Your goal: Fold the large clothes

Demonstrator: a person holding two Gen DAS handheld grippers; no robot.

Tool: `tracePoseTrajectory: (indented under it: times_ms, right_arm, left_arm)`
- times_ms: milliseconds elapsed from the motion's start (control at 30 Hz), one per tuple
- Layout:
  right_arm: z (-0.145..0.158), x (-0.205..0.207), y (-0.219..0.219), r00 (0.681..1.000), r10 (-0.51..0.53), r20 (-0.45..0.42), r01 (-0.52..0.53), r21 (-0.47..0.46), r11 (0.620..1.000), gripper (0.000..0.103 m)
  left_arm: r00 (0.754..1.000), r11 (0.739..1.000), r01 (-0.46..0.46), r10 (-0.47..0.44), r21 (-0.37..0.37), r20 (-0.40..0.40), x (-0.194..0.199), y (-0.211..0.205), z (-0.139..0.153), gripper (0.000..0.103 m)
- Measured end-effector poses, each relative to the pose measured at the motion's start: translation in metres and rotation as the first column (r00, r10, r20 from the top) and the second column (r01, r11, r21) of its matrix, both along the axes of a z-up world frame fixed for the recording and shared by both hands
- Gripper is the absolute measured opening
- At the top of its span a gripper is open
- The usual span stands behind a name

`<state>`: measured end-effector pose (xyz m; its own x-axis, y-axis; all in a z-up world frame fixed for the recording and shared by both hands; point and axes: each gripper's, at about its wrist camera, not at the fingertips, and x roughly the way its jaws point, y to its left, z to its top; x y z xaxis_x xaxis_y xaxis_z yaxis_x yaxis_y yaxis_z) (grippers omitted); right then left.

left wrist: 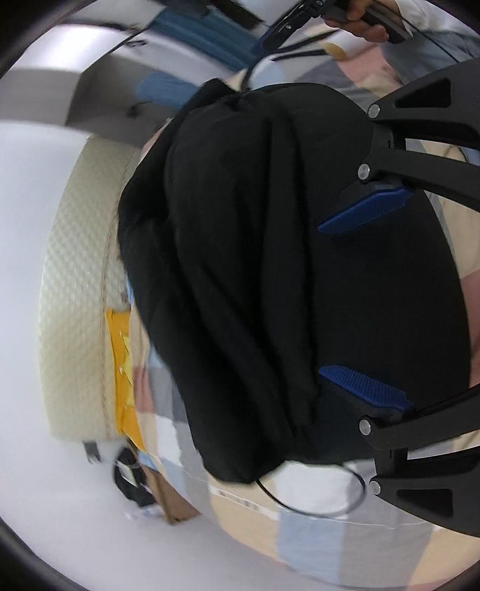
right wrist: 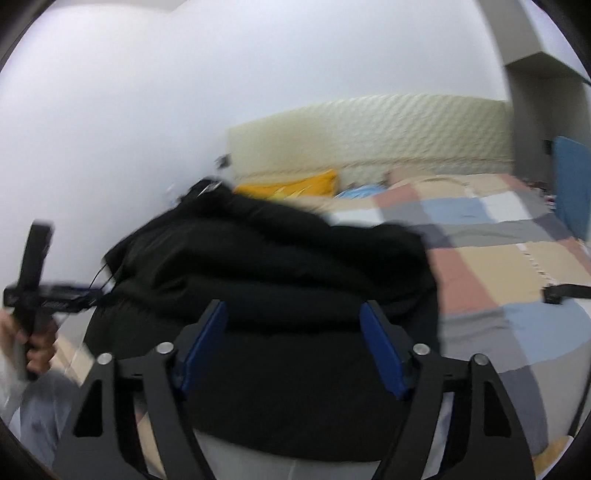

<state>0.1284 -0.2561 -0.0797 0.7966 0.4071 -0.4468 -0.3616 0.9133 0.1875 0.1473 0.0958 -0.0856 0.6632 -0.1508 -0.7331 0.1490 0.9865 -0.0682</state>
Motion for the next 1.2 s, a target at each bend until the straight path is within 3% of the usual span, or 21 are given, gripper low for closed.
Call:
tracePoseTrajectory:
  times_ms: [200, 300, 433, 533, 833, 1200]
  right_arm:
    - [-0.026, 0.023, 0.032, 0.992, 0.065, -0.108, -0.070, -0.043, 0.997, 0.069]
    - [-0.043, 0.049, 0.037, 0.987, -0.007, -0.162, -0.014, -0.131, 0.991, 0.069]
    - [-0.048, 0.079, 0.024, 0.979, -0.057, -0.197, 0.040, -0.090, 0.995, 0.069]
    - [-0.047, 0.095, 0.022, 0.977, -0.069, -0.203, 0.056, -0.070, 0.996, 0.069]
    - [-0.043, 0.147, 0.039, 0.983, -0.061, -0.173, 0.040, -0.122, 0.992, 0.069]
    - [-0.066, 0.208, 0.060, 0.978, -0.049, -0.202, 0.015, -0.163, 0.986, 0.070]
  left_arm:
    - [0.999, 0.998, -0.031, 0.029, 0.062, 0.035, 0.021, -0.024, -0.009, 0.074]
    - [0.997, 0.993, -0.072, 0.070, 0.096, 0.030, 0.033, -0.030, -0.013, 0.074]
    - [0.996, 0.985, -0.086, 0.080, 0.152, 0.041, 0.046, -0.041, -0.016, 0.074]
    - [0.995, 0.978, -0.095, 0.087, 0.184, 0.053, 0.060, -0.046, -0.018, 0.074]
    - [0.986, 0.980, -0.169, 0.169, 0.107, 0.006, 0.114, -0.031, -0.025, 0.074]
    - [0.981, 0.951, -0.189, 0.192, 0.245, 0.015, 0.170, -0.049, -0.040, 0.074]
